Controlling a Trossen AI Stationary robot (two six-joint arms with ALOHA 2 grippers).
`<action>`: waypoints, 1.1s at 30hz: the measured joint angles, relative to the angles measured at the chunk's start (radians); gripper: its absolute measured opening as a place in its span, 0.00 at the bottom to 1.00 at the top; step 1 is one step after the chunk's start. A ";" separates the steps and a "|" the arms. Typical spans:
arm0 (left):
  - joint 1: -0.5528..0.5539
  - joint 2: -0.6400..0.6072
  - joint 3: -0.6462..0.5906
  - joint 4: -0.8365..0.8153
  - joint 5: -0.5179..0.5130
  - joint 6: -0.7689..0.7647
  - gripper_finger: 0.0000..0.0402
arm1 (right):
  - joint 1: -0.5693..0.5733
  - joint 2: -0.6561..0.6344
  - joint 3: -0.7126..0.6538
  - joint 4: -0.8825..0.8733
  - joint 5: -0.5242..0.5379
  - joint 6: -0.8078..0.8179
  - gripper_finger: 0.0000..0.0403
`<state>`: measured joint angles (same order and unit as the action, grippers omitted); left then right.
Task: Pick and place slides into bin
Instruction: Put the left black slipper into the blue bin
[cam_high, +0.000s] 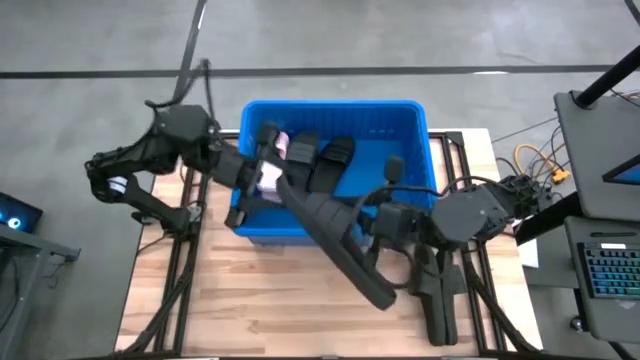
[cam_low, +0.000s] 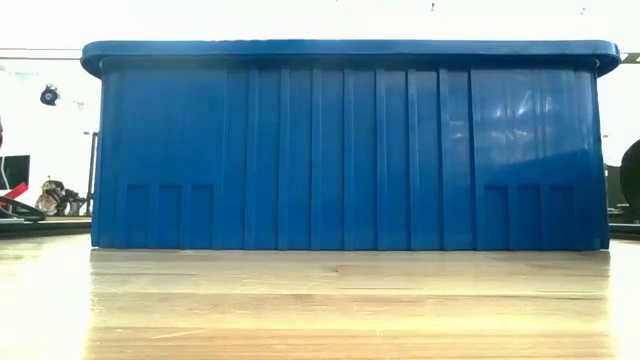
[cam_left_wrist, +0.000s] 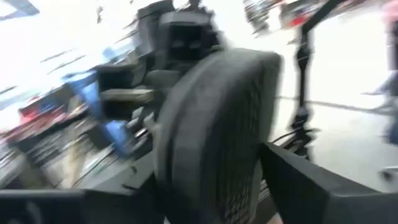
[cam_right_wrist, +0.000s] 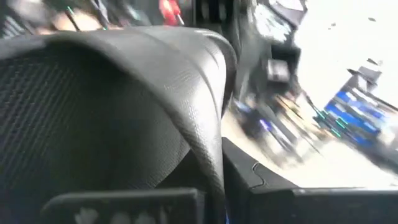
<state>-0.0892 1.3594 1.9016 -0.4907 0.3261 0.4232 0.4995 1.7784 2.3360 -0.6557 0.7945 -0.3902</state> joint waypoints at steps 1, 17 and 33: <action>0.000 -0.016 0.000 -0.015 -0.036 0.001 0.57 | 0.000 -0.001 0.000 -0.037 0.041 0.012 0.03; -0.002 -0.307 0.004 -0.361 -0.486 -0.417 0.65 | -0.206 0.044 -0.001 -0.672 0.219 0.556 0.03; -0.002 -0.328 0.003 -0.444 -0.604 -0.444 0.65 | -0.622 0.154 -0.136 -0.841 -0.041 0.559 0.03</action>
<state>-0.0914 1.0317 1.9049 -0.9349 -0.2783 -0.0208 -0.1227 1.9321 2.1997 -1.4962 0.7535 0.1690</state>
